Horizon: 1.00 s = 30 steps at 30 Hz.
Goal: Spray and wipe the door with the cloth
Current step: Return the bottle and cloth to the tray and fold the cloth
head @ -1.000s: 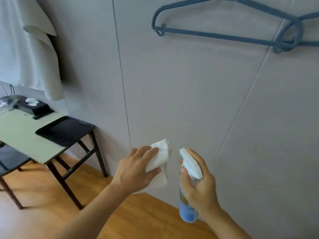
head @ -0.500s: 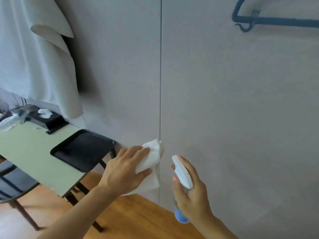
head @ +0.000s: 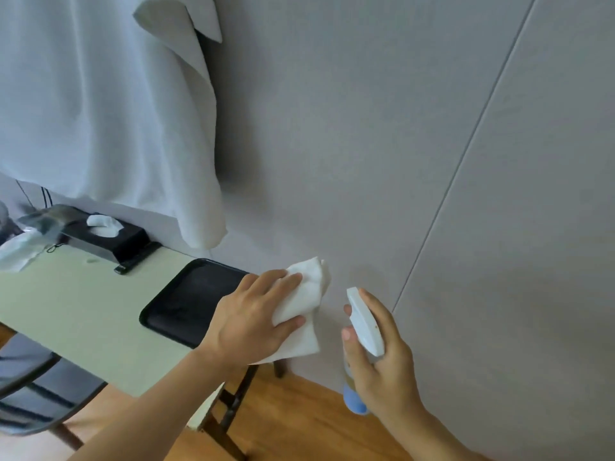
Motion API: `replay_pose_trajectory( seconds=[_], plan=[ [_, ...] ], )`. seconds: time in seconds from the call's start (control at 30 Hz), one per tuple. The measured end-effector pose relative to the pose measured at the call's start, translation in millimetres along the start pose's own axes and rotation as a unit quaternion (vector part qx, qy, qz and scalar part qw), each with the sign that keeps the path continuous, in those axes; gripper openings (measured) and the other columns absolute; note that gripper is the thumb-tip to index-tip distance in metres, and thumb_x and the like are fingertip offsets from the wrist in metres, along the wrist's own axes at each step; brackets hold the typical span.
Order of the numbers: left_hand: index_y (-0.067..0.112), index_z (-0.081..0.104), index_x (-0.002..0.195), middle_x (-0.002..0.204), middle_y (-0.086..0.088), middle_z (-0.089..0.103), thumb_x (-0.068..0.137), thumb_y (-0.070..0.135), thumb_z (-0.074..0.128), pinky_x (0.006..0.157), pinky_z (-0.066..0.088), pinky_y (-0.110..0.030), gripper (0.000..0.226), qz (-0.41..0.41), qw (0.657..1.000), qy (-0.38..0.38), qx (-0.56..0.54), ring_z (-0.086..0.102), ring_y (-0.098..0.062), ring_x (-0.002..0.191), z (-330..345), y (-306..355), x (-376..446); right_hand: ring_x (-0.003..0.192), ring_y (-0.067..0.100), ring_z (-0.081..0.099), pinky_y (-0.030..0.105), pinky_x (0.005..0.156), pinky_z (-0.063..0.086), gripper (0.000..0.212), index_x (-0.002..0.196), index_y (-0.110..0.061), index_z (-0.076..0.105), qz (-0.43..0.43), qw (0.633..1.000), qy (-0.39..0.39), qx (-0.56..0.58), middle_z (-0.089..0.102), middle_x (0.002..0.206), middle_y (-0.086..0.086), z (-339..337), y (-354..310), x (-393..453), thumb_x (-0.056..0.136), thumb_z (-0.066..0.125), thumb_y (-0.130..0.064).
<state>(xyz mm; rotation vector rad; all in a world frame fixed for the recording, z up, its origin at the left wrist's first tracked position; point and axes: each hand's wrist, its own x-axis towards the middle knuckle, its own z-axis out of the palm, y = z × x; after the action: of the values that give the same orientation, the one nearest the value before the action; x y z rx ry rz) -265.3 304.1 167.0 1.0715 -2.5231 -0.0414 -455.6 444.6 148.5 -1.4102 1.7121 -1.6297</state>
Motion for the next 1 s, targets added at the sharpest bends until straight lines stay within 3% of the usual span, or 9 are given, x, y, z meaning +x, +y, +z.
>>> replay_pose_trajectory(
  seconds=[0.07,0.17,0.3,0.43,0.53,0.63,0.73,0.9,1.0],
  plan=[
    [0.034,0.049,0.142,0.139,0.01,0.056,0.087,0.068,0.056,0.063,0.059,-0.034,0.065,0.017,1.0,-0.002,-0.013,0.061,-0.022,0.11,-5,-40,-9,0.127,0.007,0.059,0.028,0.1,0.053,0.055,0.145,-0.035,0.047,0.007,1.0,0.028,-0.009,0.06,0.139,-0.016,40,-12,-8,0.093,0.061,-0.046],
    [0.034,0.05,0.142,0.138,0.009,0.058,0.087,0.068,0.055,0.066,0.061,-0.039,0.065,0.037,0.999,-0.014,-0.034,0.061,-0.024,0.109,-18,-96,-24,0.126,0.002,0.058,0.019,0.101,0.05,0.054,0.145,-0.028,0.049,0.029,0.997,0.062,-0.018,0.057,0.138,-0.026,98,-33,-21,0.094,0.066,-0.027],
    [0.033,0.053,0.141,0.137,0.009,0.059,0.087,0.069,0.054,0.064,0.059,-0.036,0.065,0.069,0.996,-0.03,-0.058,0.062,-0.024,0.106,-35,-161,-43,0.119,0.003,0.061,0.014,0.093,0.051,0.056,0.142,-0.029,0.051,0.078,0.991,0.109,-0.02,0.066,0.127,-0.017,160,-61,-35,0.09,0.07,-0.021],
    [0.03,0.057,0.14,0.135,0.007,0.061,0.088,0.068,0.055,0.06,0.056,-0.033,0.065,0.098,0.992,-0.037,-0.066,0.063,-0.024,0.104,-44,-215,-57,0.107,0.0,0.062,0.024,0.083,0.057,0.042,0.124,-0.035,0.057,0.132,0.98,0.144,-0.047,0.067,0.112,-0.02,210,-75,-45,0.086,0.074,-0.028],
    [0.029,0.057,0.14,0.135,0.006,0.062,0.088,0.067,0.057,0.061,0.056,-0.032,0.064,0.103,0.991,-0.04,-0.07,0.064,-0.023,0.105,-45,-246,-63,0.106,0.001,0.061,0.023,0.075,0.058,0.036,0.116,-0.039,0.056,0.136,0.975,0.163,-0.064,0.065,0.109,-0.02,239,-81,-49,0.084,0.072,-0.041],
    [0.029,0.057,0.139,0.135,0.006,0.062,0.086,0.067,0.06,0.062,0.052,-0.027,0.065,0.098,0.992,-0.049,-0.068,0.064,-0.021,0.104,-41,-271,-66,0.108,0.001,0.059,0.02,0.071,0.06,0.038,0.116,-0.038,0.054,0.127,0.977,0.152,-0.079,0.062,0.109,-0.022,260,-84,-45,0.082,0.071,-0.043],
    [0.028,0.058,0.138,0.134,0.006,0.062,0.086,0.066,0.062,0.063,0.047,-0.022,0.065,0.095,0.992,-0.055,-0.064,0.064,-0.02,0.103,-33,-289,-68,0.109,-0.005,0.058,0.015,0.071,0.058,0.041,0.114,-0.042,0.052,0.113,0.982,0.133,-0.076,0.061,0.107,-0.031,276,-79,-35,0.086,0.077,-0.024],
    [0.029,0.059,0.137,0.133,0.008,0.061,0.087,0.068,0.055,0.056,0.053,-0.028,0.064,0.081,0.994,-0.064,-0.034,0.063,-0.021,0.1,-27,-319,-74,0.114,-0.006,0.054,0.017,0.079,0.056,0.051,0.118,-0.056,0.049,0.098,0.988,0.092,-0.071,0.057,0.111,-0.036,299,-62,-11,0.09,0.075,-0.023],
    [0.03,0.059,0.137,0.133,0.008,0.062,0.086,0.068,0.056,0.055,0.056,-0.032,0.063,0.049,0.996,-0.065,-0.024,0.063,-0.022,0.099,-26,-339,-74,0.113,0.0,0.056,0.015,0.082,0.054,0.06,0.118,-0.068,0.046,0.077,0.992,0.073,-0.07,0.057,0.112,-0.03,312,-51,10,0.091,0.073,-0.023]
  ],
)
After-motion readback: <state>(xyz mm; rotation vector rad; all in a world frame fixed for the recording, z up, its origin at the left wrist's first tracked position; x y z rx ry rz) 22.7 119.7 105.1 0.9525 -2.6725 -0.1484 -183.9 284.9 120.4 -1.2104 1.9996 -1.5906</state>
